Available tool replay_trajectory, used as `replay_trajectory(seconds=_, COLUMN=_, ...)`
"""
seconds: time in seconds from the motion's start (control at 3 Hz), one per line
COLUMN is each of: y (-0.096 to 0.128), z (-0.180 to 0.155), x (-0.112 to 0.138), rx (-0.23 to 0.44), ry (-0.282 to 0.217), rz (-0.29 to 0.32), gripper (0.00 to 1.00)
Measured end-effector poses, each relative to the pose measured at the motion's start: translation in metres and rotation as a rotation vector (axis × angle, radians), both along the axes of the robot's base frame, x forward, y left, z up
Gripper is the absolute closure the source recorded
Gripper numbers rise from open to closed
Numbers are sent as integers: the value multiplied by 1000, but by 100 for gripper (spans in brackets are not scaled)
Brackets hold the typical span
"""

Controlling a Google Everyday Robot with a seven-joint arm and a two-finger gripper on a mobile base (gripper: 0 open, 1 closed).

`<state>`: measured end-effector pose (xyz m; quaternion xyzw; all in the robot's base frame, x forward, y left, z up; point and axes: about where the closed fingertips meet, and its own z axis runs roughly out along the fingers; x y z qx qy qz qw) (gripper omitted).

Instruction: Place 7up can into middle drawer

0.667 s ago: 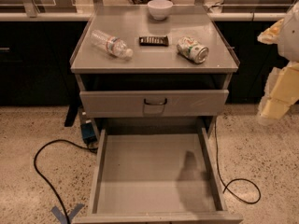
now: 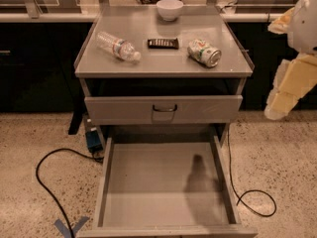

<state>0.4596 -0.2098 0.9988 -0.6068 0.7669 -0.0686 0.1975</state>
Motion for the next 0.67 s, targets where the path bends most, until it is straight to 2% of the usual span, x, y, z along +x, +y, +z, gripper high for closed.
replay_trajectory(seconds=0.33, y=8, z=11, x=34, rx=-7, ry=-76, rz=18, gripper=0)
replay_trajectory(seconds=0.67, y=-2, z=26, x=73, rx=17, ry=-173, rz=-7, gripper=0)
